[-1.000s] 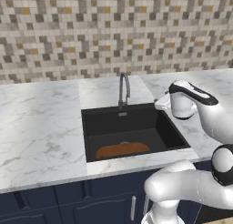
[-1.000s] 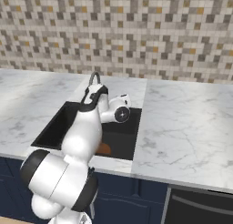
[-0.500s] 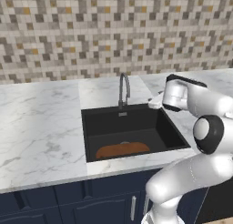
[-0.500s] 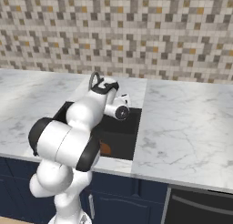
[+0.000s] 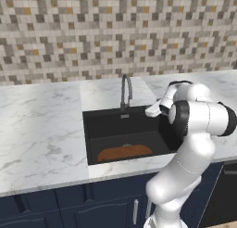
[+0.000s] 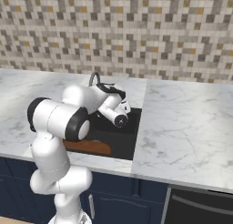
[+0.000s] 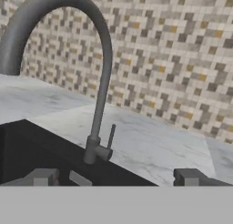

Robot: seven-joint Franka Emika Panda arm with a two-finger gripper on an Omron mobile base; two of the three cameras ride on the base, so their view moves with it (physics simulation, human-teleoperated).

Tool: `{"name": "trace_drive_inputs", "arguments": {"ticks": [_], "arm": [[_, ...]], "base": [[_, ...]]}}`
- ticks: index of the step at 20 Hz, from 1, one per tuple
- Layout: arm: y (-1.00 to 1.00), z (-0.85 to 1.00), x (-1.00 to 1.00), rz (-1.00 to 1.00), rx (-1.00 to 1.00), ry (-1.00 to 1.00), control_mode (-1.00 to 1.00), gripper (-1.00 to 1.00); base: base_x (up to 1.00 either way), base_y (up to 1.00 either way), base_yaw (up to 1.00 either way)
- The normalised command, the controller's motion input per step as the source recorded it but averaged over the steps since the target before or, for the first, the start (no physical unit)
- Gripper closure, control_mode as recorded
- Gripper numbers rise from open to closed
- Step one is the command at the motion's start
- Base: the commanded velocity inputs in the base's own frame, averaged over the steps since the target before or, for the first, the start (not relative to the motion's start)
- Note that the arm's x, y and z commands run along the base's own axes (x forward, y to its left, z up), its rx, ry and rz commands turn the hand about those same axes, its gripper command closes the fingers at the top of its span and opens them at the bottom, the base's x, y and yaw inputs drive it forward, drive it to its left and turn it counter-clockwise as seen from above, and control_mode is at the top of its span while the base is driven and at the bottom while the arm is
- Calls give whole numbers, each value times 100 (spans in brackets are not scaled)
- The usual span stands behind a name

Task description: Turn on the sink faucet with hot water and rinse the cutting board for ten seconds, then turn off the faucet. Push the cutting board to reach the water if necessary.

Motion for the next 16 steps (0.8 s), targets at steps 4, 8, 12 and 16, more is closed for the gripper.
{"name": "trace_drive_inputs", "arguments": {"ticks": [4, 8, 12, 16], "arm": [[11, -31, 29, 0, 3, 0, -100, -100], [12, -15, 27, 0, 0, 0, -100, -100], [4, 0, 25, 0, 0, 0, -100, -100], [0, 0, 26, 0, 0, 0, -100, -100]], "base": [[0, 0, 0], [0, 0, 0], [0, 0, 0], [0, 0, 0]]}}
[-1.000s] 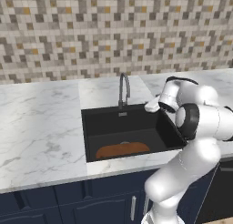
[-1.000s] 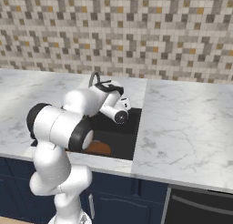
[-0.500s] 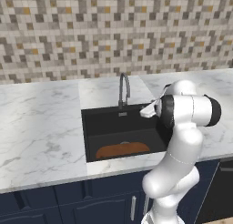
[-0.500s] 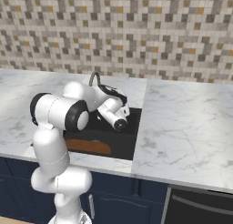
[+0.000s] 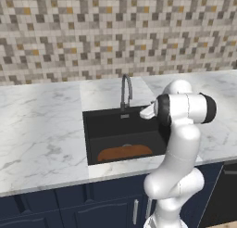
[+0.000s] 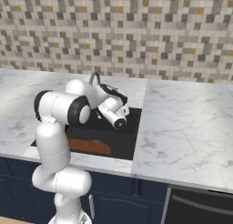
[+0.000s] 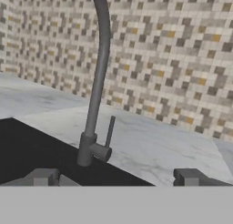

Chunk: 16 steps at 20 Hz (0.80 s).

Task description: Turn on the sink faucet with hot water and rinse the cutting board for ten seconds, then turn off the faucet. Push the cutting board to reach the water if necessary.

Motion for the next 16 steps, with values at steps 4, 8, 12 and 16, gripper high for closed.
{"name": "trace_drive_inputs", "arguments": {"ticks": [4, 8, 12, 16], "arm": [[0, 0, 33, 0, 0, 0, -100, -100], [0, 0, 25, 0, 0, 0, -100, -100], [3, -1, 33, 0, 0, 0, -100, -100], [11, -1, 39, 0, 2, 3, -100, -100]], "base": [[0, 0, 0], [0, 0, 0], [0, 0, 0], [0, 0, 0]]}}
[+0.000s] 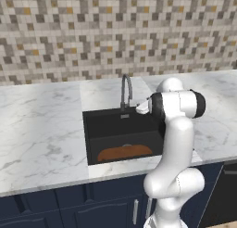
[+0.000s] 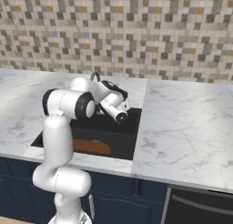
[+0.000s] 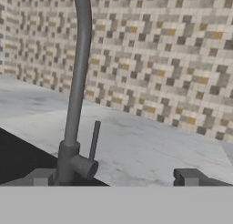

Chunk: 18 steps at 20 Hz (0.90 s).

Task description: Turn on the sink faucet with hot water and rinse the cutting board for ten seconds, then turn off the faucet. Push the cutting board to reach the water if necessary.

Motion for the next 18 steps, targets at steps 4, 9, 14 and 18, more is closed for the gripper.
{"name": "trace_drive_inputs", "arguments": {"ticks": [4, 9, 14, 18], "arm": [[21, -3, 39, 0, 2, 5, -100, -100], [18, -6, 35, 0, 4, 4, -100, -100], [7, -2, 22, -1, 5, 0, -100, -100], [0, -8, 6, -3, 4, 0, -100, -100]], "base": [[0, 0, 0], [0, 0, 0], [0, 0, 0], [0, 0, 0]]}}
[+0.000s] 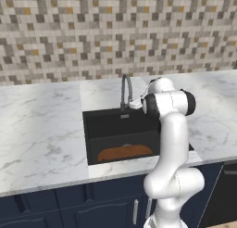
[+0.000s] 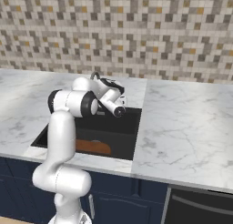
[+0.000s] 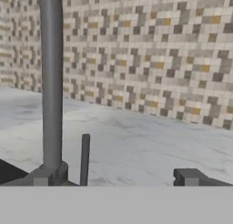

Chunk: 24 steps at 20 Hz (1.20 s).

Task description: Turn on the sink faucet with hot water and rinse the cutting board for ten seconds, then turn off the faucet. Push the cutting board to reach the water if necessary.

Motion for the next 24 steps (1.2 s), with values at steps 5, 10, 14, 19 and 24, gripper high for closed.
{"name": "trace_drive_inputs", "arguments": {"ticks": [5, 10, 14, 19, 24], "arm": [[1, -12, 6, -3, 1, 0, -100, -100], [7, -14, 4, -2, 0, 0, -100, -100], [11, -4, 0, 0, 0, 0, -100, -100], [10, -1, 3, 0, 0, 0, -100, -100], [11, 0, 18, -2, 0, 0, -100, -100]], "base": [[0, 0, 0], [0, 0, 0], [0, 0, 0], [0, 0, 0], [0, 0, 0]]}}
